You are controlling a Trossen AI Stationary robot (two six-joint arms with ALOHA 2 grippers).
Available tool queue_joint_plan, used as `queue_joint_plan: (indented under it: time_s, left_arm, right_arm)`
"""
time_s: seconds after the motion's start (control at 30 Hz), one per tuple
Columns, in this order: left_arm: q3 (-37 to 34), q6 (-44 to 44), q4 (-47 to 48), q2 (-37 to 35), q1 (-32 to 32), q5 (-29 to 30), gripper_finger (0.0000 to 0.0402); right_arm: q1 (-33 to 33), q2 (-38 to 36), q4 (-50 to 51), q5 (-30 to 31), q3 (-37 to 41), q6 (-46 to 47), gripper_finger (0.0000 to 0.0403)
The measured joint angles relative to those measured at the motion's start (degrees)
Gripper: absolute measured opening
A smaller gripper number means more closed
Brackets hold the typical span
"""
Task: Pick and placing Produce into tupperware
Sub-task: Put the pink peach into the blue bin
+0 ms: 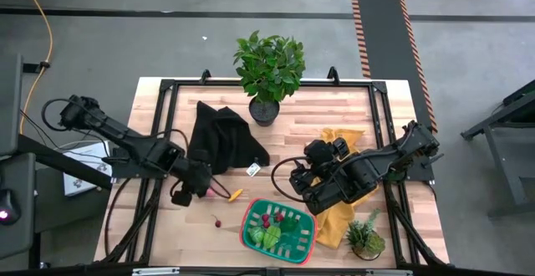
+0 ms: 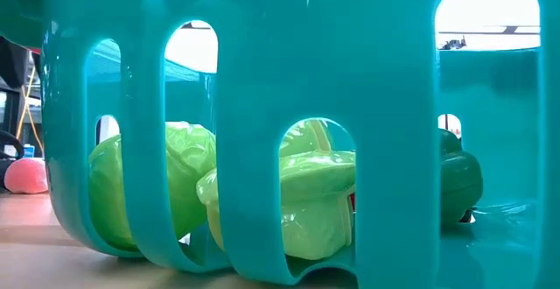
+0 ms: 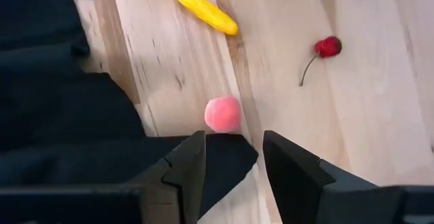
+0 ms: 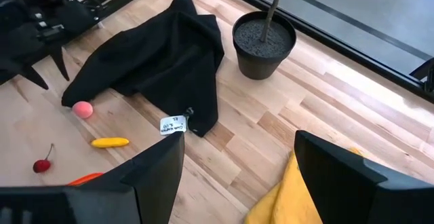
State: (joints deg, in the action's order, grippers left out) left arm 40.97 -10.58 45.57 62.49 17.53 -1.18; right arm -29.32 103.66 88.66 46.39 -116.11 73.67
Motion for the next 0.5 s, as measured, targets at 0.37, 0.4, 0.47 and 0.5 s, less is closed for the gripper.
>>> queue_joint_plan:
  time_s: [0.37, 0.4, 0.47, 0.5]
  left_arm:
    - [0.0, 7.8, -0.9, 7.2, -2.5, -2.3, 0.0132]
    - [0.0, 7.8, -1.2, 7.8, -2.5, -2.5, 0.0133]
    - [0.0, 7.8, -2.7, 9.4, -2.5, -3.1, 0.0135]
    - [0.0, 8.2, -2.8, 10.0, -2.5, -3.1, 0.0136]
  right_arm:
    - [0.0, 0.0, -0.1, -0.4, 0.0, 0.5, 0.027]
    - [0.0, 0.0, -0.1, -0.4, 0.0, 0.9, 0.027]
    - [0.0, 0.0, -0.1, -0.4, 0.0, 0.9, 0.027]
    - [0.0, 0.0, -0.1, -0.4, 0.0, 1.0, 0.027]
